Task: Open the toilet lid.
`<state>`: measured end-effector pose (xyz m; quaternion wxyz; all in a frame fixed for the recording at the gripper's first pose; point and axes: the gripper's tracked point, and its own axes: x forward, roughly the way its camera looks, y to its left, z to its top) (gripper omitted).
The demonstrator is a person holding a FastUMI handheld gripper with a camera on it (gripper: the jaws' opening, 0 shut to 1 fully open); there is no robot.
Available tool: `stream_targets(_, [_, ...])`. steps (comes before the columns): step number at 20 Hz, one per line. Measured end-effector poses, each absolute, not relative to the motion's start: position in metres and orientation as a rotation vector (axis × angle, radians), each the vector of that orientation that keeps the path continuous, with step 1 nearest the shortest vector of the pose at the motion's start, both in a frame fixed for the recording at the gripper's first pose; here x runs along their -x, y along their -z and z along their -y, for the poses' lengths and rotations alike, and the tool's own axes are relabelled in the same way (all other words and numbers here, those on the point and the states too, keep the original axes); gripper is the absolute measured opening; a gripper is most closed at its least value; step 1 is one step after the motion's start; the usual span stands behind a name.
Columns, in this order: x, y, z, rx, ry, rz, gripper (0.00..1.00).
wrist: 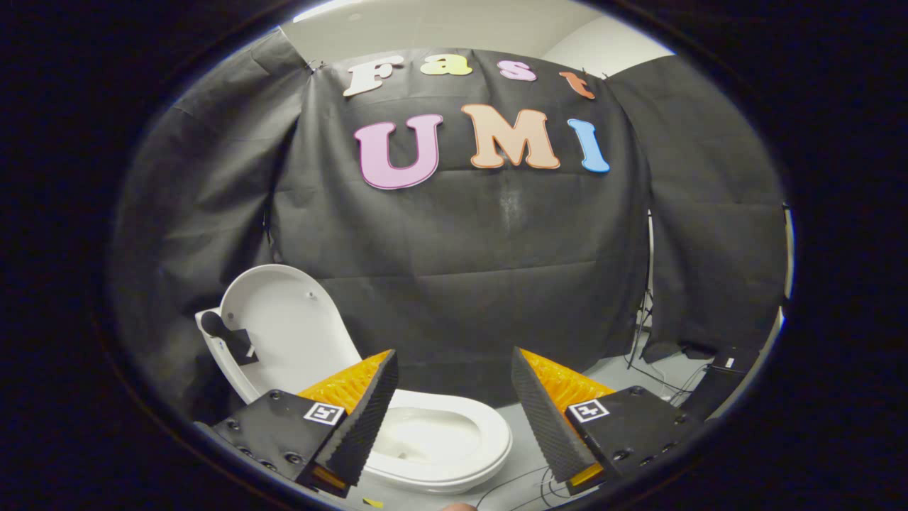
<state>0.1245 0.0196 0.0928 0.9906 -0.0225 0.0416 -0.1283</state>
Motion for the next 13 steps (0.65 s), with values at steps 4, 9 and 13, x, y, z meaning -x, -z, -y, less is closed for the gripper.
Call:
stream_targets(4, [-0.126,-0.093,-0.020,0.019,0.259,-0.065,0.99])
stream_targets(9, [-0.129,-0.093,-0.011,-0.022,0.288,-0.038,0.99])
stream_targets(13, [-0.127,-0.088,0.001,-0.018,0.316,-0.049,0.99])
